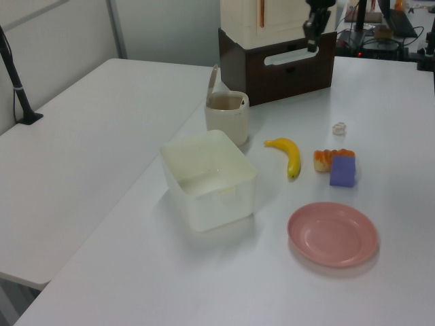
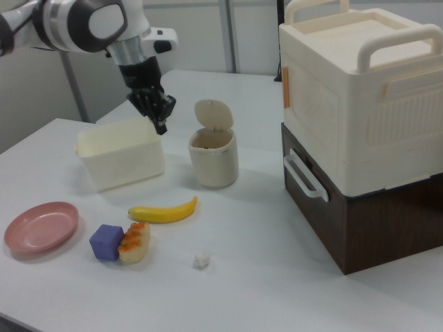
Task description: Open the trash can
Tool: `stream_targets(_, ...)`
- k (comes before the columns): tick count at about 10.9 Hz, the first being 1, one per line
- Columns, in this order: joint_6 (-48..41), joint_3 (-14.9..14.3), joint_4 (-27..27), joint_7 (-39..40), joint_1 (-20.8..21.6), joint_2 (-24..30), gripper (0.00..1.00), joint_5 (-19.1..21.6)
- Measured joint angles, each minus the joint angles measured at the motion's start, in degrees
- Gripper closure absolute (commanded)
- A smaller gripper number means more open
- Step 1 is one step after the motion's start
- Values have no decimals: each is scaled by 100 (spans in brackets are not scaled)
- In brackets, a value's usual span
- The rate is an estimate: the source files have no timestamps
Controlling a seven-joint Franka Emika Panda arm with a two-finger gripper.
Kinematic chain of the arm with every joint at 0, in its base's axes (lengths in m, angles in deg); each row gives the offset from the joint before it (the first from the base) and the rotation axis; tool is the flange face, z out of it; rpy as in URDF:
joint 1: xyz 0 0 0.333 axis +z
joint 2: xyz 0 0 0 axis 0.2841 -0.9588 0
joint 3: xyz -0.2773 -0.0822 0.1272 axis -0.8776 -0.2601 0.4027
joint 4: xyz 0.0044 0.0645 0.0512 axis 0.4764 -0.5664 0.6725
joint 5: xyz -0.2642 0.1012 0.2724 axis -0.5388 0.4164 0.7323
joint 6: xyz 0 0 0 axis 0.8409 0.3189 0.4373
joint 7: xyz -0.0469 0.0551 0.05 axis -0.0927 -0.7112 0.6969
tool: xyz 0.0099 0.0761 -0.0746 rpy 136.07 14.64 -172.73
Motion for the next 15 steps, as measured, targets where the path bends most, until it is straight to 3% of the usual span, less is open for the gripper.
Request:
stream_targets(6, -215, 3, -435, 10, 266, 357, 100, 143)
stream_targets(9, -345, -7, -471, 10, 264, 555, 94, 156)
stream_targets(10, -402, -13, -476, 11, 264, 592, 86, 156)
stream_targets(13, -430, -19, -487, 10, 264, 611, 42, 157)
stream_targets(15, -505, -20, -495, 10, 264, 611, 0, 157)
